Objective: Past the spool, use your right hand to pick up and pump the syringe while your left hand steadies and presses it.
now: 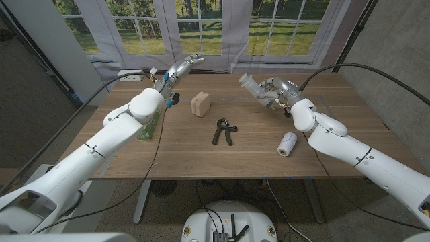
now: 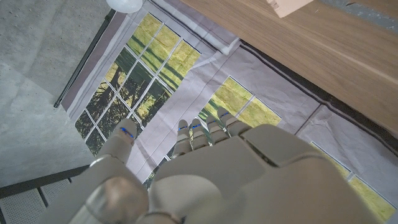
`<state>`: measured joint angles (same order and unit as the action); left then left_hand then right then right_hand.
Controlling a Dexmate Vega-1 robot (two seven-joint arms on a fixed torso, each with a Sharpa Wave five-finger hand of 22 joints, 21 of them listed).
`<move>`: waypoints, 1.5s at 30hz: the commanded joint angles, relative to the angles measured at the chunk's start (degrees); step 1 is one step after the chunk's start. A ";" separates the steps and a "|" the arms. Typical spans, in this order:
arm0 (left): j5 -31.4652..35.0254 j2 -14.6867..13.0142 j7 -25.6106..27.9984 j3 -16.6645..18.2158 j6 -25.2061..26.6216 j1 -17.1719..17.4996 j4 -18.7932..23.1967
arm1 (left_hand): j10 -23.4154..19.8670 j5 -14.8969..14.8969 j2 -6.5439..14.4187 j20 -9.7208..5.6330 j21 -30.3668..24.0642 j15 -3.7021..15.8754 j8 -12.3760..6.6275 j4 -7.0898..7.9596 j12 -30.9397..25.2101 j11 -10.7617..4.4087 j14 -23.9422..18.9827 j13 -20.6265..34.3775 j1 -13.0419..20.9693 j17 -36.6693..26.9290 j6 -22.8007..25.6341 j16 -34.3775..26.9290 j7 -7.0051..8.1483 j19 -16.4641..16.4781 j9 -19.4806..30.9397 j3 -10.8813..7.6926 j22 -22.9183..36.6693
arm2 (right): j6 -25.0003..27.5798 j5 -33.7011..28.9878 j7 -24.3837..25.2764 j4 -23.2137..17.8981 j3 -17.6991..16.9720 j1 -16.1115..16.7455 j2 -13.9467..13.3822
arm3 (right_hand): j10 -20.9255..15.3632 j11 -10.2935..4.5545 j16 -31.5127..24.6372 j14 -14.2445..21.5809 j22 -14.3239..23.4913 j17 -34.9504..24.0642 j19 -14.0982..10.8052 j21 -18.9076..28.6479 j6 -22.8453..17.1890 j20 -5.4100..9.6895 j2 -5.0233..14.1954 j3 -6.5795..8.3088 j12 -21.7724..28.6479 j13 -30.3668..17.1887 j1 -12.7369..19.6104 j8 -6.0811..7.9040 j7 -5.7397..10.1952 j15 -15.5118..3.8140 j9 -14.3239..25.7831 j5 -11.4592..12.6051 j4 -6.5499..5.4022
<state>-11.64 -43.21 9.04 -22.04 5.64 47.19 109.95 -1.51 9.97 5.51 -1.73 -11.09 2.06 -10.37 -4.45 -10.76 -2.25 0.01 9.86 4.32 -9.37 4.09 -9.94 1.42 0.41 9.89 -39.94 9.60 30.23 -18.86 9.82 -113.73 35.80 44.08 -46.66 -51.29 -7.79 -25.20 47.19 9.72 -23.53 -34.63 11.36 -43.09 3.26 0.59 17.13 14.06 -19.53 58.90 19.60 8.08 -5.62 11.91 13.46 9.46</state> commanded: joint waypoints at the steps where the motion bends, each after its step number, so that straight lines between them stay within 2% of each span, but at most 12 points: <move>1: -3.08 2.46 3.78 1.40 -2.34 3.48 -2.43 | 0.28 0.12 4.23 -1.69 -0.19 2.23 -0.11 -0.43 0.11 0.20 0.44 0.06 0.76 -0.10 0.70 -0.07 -0.20 0.24 0.04 -0.12 0.16 | 2.51 -3.39 -4.05 0.04 2.22 -2.13 -0.50 | -4.35 -3.79 0.12 -0.30 0.15 -0.06 -0.31 0.02 -4.27 2.28 5.35 0.12 0.21 -0.33 4.58 0.23 3.99 -7.64 0.05 0.25 -0.30; 10: -5.47 3.55 5.04 2.23 -4.18 4.80 -4.41 | 0.20 0.10 4.24 -1.67 -0.16 2.22 -0.19 -0.47 0.04 0.26 0.43 0.08 0.85 -0.12 1.10 -0.12 -0.25 0.38 0.04 -0.02 0.16 | 2.18 -5.81 -7.60 0.97 4.01 -4.39 -1.30 | -4.19 -3.74 0.32 -0.47 0.16 -0.14 -0.25 0.00 -4.20 2.20 5.35 -0.01 0.05 -0.40 4.26 0.12 4.02 -7.57 0.06 0.22 -0.43; 13: -5.88 3.50 5.19 2.37 -4.48 5.12 -4.72 | 0.19 0.09 4.25 -1.65 -0.20 2.20 -0.17 -0.48 0.04 0.21 0.47 0.08 0.87 -0.12 1.10 -0.12 -0.26 0.53 0.04 0.00 0.16 | 1.79 -6.96 -8.60 1.35 4.53 -5.09 -1.72 | -4.19 -3.74 0.36 -0.47 0.19 -0.24 -0.91 0.27 -4.17 1.80 5.43 -0.03 0.01 -0.48 4.21 0.05 4.00 -7.62 0.07 0.22 -0.42; 18: -7.24 5.50 7.11 3.12 -7.63 6.55 -6.50 | 0.23 0.09 4.26 -1.66 -0.20 1.99 -0.13 -0.48 0.04 0.23 0.45 0.09 0.90 -0.13 1.09 -0.14 -0.23 0.62 0.04 0.06 0.16 | 2.29 -10.05 -11.33 1.58 6.01 -6.60 -2.29 | -4.08 -3.73 0.53 -0.66 0.20 -0.25 -0.98 0.29 -4.29 1.78 5.37 -0.11 -0.08 -0.52 4.05 0.06 4.00 -7.57 0.08 0.20 -0.45; 30: -8.75 6.03 8.54 4.05 -9.62 8.67 -7.78 | 0.21 0.08 4.23 -1.65 -0.19 1.88 -0.12 -0.53 0.02 0.26 0.42 0.10 0.98 -0.13 1.21 -0.17 -0.33 0.81 0.04 0.16 0.16 | 2.32 -16.00 -14.62 2.18 7.45 -7.66 -2.54 | -3.93 -3.78 0.65 -0.85 0.23 -0.48 -0.99 0.27 -4.23 1.73 5.24 -0.11 -0.24 -0.65 4.40 -0.08 4.07 -7.81 0.09 0.25 -0.09; 39: -9.72 8.60 9.69 4.29 -14.04 9.32 -11.18 | 0.14 0.06 4.11 -1.77 -0.26 1.77 -0.11 -0.69 -0.03 0.21 0.47 0.11 1.09 -0.11 1.33 -0.14 -0.46 1.21 0.04 0.26 0.16 | -0.11 -19.48 -17.35 3.30 7.93 -8.36 -3.01 | -3.69 -3.80 0.81 -1.14 0.24 -0.66 -0.76 0.17 -4.14 1.93 5.02 -0.19 -0.52 -0.59 4.64 -0.21 4.06 -7.70 0.10 0.26 0.07; 45: -11.31 9.79 10.49 4.59 -13.95 9.65 -12.39 | 0.20 0.06 4.13 -1.86 -0.24 1.70 -0.11 -0.73 -0.01 0.28 0.53 0.11 1.14 -0.11 1.39 -0.12 -0.52 1.28 0.04 0.28 0.16 | -1.08 -22.87 -19.36 4.53 8.65 -9.09 -2.92 | -3.59 -3.81 1.07 -1.48 0.25 -0.65 -0.71 0.16 -4.02 1.99 4.97 -0.26 -0.66 -0.52 4.46 -0.31 4.07 -7.53 0.10 0.24 -0.07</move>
<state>-20.73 -35.79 18.18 -18.00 -6.14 55.87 100.43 -1.30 9.97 5.70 -1.84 -11.09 2.06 -10.41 -4.92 -10.76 -2.05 0.00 9.86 4.75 -9.37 4.93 -9.94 1.02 1.35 9.89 -39.47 9.61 30.98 -36.18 -6.01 -110.73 43.43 36.05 -49.47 -51.29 -7.79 -24.55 45.96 9.71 -24.15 -35.36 11.36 -43.08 3.17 0.59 16.97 13.24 -19.94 58.90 19.29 8.08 -5.21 11.87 13.37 9.33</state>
